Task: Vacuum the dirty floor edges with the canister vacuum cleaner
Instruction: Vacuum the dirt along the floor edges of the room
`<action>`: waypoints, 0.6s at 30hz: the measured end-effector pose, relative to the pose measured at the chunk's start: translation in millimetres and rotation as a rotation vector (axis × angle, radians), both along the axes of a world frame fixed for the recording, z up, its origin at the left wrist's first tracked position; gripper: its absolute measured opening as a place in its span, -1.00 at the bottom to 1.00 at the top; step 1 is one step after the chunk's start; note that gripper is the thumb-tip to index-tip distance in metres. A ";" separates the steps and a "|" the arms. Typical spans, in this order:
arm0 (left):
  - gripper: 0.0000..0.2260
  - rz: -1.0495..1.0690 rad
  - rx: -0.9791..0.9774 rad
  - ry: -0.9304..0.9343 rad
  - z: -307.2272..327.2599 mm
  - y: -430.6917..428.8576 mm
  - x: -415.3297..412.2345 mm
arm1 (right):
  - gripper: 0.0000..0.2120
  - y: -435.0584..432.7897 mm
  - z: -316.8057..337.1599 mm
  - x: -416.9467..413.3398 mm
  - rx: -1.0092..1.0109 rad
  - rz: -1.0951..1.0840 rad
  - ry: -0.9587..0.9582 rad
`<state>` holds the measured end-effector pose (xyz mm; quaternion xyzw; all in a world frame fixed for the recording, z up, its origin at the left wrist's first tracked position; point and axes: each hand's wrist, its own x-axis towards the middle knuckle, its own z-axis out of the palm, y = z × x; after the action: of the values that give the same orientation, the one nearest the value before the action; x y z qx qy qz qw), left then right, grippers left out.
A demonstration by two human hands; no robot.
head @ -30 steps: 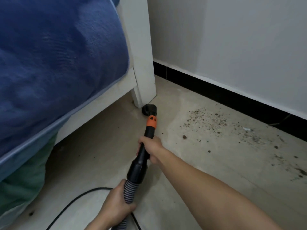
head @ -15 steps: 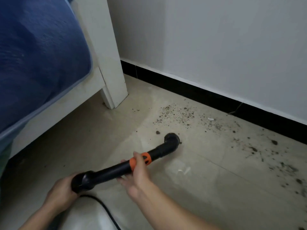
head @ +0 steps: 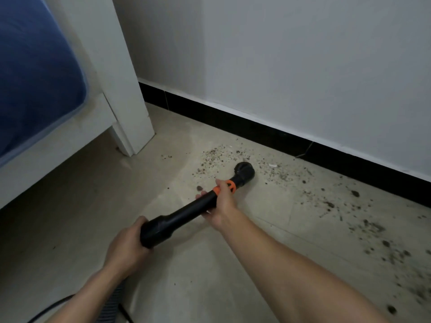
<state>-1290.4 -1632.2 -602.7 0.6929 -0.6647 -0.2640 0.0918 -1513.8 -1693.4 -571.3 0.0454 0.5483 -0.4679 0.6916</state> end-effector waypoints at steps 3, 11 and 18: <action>-0.73 0.026 0.053 -0.007 -3.3 1.8 11.9 | -0.77 10.9 -7.6 8.2 0.011 0.015 0.001; -0.75 -0.024 0.025 0.033 -1.1 -37.1 -84.4 | -0.78 -73.9 7.6 -61.2 -0.034 0.000 0.116; -0.74 -0.013 0.016 0.015 -6.1 -50.4 -97.5 | -0.80 -101.4 -1.4 -72.9 -0.072 0.079 0.192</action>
<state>-1387.9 -1682.6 -608.8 0.6873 -0.6663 -0.2750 0.0896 -1586.7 -1794.8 -572.7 -0.0461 0.5962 -0.4616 0.6552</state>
